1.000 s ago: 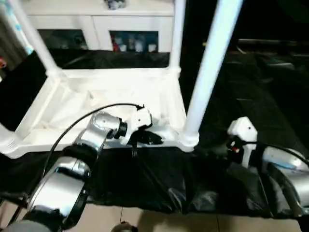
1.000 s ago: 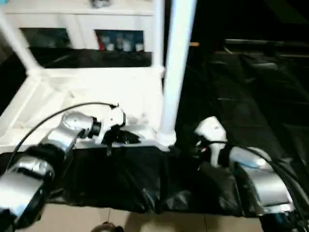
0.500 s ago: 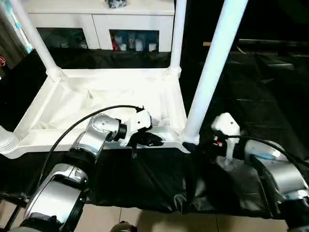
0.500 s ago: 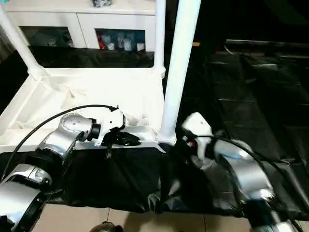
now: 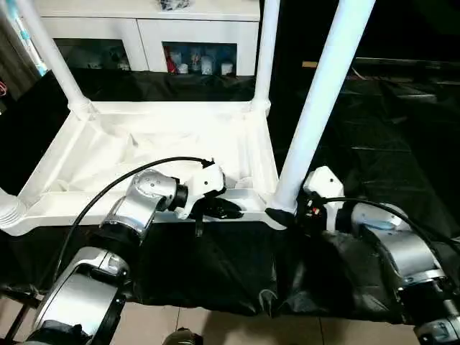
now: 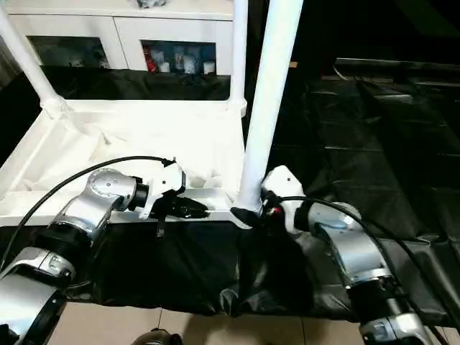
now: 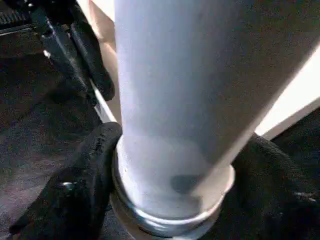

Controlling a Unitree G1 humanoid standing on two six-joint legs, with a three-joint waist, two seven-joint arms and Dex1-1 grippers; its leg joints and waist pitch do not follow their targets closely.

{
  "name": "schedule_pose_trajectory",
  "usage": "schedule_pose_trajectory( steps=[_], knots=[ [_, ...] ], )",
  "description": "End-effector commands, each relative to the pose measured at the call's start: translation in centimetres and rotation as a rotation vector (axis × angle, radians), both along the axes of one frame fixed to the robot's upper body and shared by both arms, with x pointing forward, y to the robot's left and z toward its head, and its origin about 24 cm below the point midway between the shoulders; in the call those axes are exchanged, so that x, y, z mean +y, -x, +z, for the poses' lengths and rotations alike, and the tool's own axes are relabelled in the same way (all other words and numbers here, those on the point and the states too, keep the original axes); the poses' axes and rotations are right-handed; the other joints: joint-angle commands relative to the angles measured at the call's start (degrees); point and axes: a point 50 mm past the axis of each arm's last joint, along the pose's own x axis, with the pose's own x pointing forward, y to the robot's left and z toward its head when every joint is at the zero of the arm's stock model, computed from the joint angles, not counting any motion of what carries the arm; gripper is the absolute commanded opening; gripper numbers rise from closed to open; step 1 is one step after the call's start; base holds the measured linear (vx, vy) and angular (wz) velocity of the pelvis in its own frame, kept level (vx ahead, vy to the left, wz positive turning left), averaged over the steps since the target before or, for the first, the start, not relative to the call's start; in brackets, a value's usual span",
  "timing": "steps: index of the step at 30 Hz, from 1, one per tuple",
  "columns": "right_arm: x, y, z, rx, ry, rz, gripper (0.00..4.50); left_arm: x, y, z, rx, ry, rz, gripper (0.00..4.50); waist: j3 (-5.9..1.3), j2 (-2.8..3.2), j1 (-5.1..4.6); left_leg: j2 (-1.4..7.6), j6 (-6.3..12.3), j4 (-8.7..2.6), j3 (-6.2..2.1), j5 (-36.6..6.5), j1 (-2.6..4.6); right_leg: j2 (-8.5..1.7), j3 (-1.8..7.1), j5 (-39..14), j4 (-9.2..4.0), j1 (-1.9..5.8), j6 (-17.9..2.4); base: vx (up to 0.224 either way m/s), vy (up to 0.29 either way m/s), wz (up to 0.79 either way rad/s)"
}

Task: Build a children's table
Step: Rotate leg to tighten

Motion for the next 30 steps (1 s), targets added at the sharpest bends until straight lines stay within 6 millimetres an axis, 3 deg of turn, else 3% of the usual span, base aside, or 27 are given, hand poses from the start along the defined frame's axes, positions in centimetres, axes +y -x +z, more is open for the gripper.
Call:
schedule_pose_trajectory(
  steps=[1,4,6,9,10,13,15,16,17,18,21,22,24,26,30],
  knots=[
    [0.0,-0.4,0.3,-0.013,0.009,0.013,3.21,-0.1,0.4,-0.2,0.021,0.01,-0.023,0.0,-4.59,-1.2,0.02,2.6,6.75,-3.41,-0.43,-2.35,1.54,-2.53,0.8,7.28,-2.28,2.88,-18.48,0.0,0.0,0.0],
    [0.1,-0.4,-0.2,0.004,0.004,0.02,2.89,0.0,0.4,-0.3,0.03,0.019,0.001,0.0,-4.47,-1.09,-0.13,2.63,6.45,-3.46,-0.46,-3.5,1.53,-2.6,0.82,5.1,-2.41,2.75,-18.47,0.0,0.0,0.0],
    [0.2,-0.4,-0.6,0.017,-0.008,-0.006,2.84,-0.2,0.2,-0.4,0.039,0.036,0.043,0.0,-4.36,-1.39,-0.27,2.62,6.06,-3.58,-0.43,-4.32,1.55,-2.62,0.86,3.23,-2.54,2.75,-18.22,0.0,0.0,0.0],
    [0.5,-0.8,-1.4,0.013,-0.025,-0.116,2.76,-0.7,-0.3,-0.6,0.014,0.037,0.131,0.0,-4.18,-1.11,-0.83,2.56,4.65,-3.88,-0.51,-6.54,1.7,-2.61,0.93,-0.19,-3.06,2.44,-17.84,0.0,0.0,0.0],
    [0.8,-1.4,-2.4,0.014,-0.029,-0.257,2.74,-1.6,-1.0,-0.8,-0.027,0.039,0.234,0.0,-4.13,-1.65,-1.14,2.53,3.85,-4.01,-0.5,-7.19,1.74,-2.64,0.95,-1.73,-3.29,2.55,-17.4,0.0,0.0,0.0],
    [2.0,-2.0,-3.4,0.025,-0.037,-0.413,2.73,-3.6,-1.4,-0.9,-0.052,0.066,0.326,0.0,-3.91,-1.35,-1.76,2.49,1.03,-4.65,-0.66,-10.8,2.02,-2.61,0.98,-8.27,-4.09,2.26,-15.57,0.0,0.0,0.0],
    [2.4,-2.2,-3.6,0.025,-0.036,-0.448,2.73,-4.3,-1.6,-0.9,-0.064,0.07,0.349,0.0,-3.95,-1.51,-1.81,2.47,0.22,-4.79,-0.76,-12.13,2.1,-2.53,1.03,-8.99,-4.32,2.34,-14.4,0.0,0.0,0.0],
    [3.6,-2.6,-3.6,0.016,-0.045,-0.475,2.73,-5.4,-1.6,-0.8,-0.073,0.08,0.362,0.0,-3.97,-1.07,-1.73,2.48,0.07,-4.8,-0.79,-12.17,2.15,-2.57,1.07,-8.74,-4.29,2.24,-14.21,0.0,0.0,0.0],
    [3.8,-2.6,-3.5,0.014,-0.048,-0.476,2.73,-5.6,-1.6,-0.8,-0.074,0.082,0.363,0.0,-3.83,-1.27,-2.05,2.36,-0.34,-5.0,-0.81,-12.96,1.91,-2.47,1.06,-9.12,-4.45,2.25,-13.8,0.0,0.0,0.0],
    [4.2,-2.8,-3.5,0.01,-0.053,-0.479,2.73,-6.0,-1.6,-0.8,-0.074,0.086,0.364,0.0,-3.95,-1.32,-1.98,2.35,-0.51,-4.97,-0.82,-13.52,2.12,-2.51,1.05,-9.66,-4.52,2.22,-13.28,0.0,0.0,0.0],
    [6.1,-3.2,-2.3,-0.055,-0.086,-0.402,2.73,-7.6,-1.4,-0.6,-0.106,0.093,0.329,0.0,-3.95,-1.62,-2.0,2.3,-0.23,-4.98,-0.82,-13.48,1.93,-2.56,1.14,-9.57,-4.66,2.25,-12.57,0.0,0.0,0.0],
    [6.1,-3.2,-2.1,-0.067,-0.089,-0.394,3.07,-7.7,-1.4,-0.6,-0.113,0.092,0.322,0.0,-3.94,-1.56,-1.95,2.33,0.1,-4.98,-0.84,-13.16,1.89,-2.58,1.15,-9.35,-4.68,2.24,-12.44,0.0,0.0,0.0],
    [5.5,-3.2,-1.8,-0.054,-0.117,-0.389,3.42,-7.5,-1.2,-0.6,-0.132,0.092,0.273,0.0,-3.96,-1.58,-1.93,2.37,0.58,-4.97,-0.86,-12.61,1.77,-2.57,1.16,-8.55,-4.58,2.36,-12.4,0.0,0.0,0.0],
    [4.9,-3.2,-1.7,-0.053,-0.129,-0.373,3.48,-7.2,-0.9,-0.7,-0.127,0.084,0.242,0.0,-4.1,-1.58,-1.84,2.4,1.04,-4.89,-0.9,-11.54,1.72,-2.61,1.1,-6.91,-4.37,2.45,-12.64,0.0,0.0,0.0],
    [3.1,-2.7,-1.4,-0.061,-0.102,-0.298,3.82,-6.0,-0.1,-0.9,-0.104,0.111,0.133,0.0,-4.39,-1.6,-1.69,2.49,3.73,-4.39,-0.84,-7.16,1.44,-2.55,0.91,1.22,-3.52,2.82,-14.31,0.0,0.0,0.0]
  ],
)
